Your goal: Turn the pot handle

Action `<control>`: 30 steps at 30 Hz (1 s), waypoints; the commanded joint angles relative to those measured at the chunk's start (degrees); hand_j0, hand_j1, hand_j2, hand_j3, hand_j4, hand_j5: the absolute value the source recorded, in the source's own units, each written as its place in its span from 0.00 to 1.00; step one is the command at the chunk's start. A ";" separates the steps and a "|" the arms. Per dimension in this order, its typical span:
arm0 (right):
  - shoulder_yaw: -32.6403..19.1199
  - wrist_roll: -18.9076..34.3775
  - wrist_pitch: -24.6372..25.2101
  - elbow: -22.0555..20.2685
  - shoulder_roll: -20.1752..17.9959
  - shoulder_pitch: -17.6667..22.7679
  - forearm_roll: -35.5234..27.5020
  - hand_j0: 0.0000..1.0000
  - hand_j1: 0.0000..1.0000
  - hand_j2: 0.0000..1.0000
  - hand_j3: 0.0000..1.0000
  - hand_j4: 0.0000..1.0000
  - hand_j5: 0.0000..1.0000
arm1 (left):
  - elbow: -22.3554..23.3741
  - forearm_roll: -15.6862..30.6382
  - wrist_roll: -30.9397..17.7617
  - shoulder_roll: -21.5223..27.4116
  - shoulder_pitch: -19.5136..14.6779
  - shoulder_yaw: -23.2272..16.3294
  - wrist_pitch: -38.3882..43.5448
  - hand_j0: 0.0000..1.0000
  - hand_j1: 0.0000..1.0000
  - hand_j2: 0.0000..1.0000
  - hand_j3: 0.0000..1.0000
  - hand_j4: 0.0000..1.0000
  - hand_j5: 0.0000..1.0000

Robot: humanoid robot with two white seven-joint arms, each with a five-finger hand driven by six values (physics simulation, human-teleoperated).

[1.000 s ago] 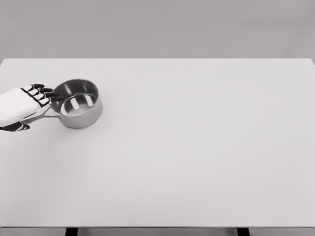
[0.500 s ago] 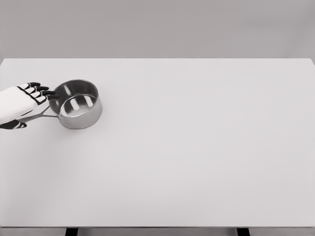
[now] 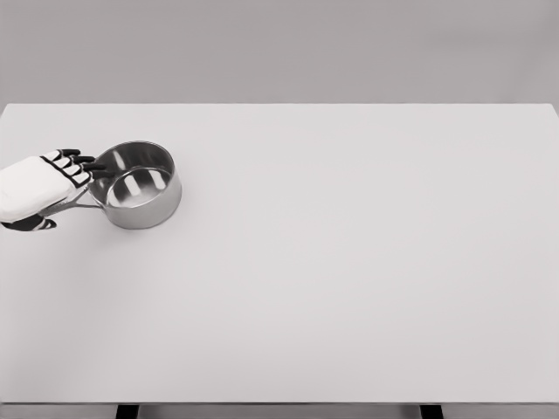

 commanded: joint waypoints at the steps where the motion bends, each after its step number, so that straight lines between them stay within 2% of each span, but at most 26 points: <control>1: 0.00 0.02 0.01 0.00 0.00 0.00 0.01 1.00 1.00 1.00 1.00 1.00 1.00 | 0.88 -0.61 0.03 -0.31 0.00 -0.02 0.12 1.00 1.00 1.00 1.00 1.00 1.00; 19: 0.00 0.02 -0.07 0.00 0.00 0.00 0.01 1.00 1.00 1.00 1.00 1.00 1.00 | 5.98 -1.41 0.03 -0.92 -2.72 0.07 0.12 1.00 1.00 1.00 1.00 1.00 1.00; 30: 0.00 -0.06 0.01 0.00 0.00 0.00 0.01 1.00 1.00 1.00 1.00 1.00 1.00 | 10.37 -1.41 0.03 -1.10 -5.97 -0.02 0.12 1.00 1.00 1.00 1.00 1.00 1.00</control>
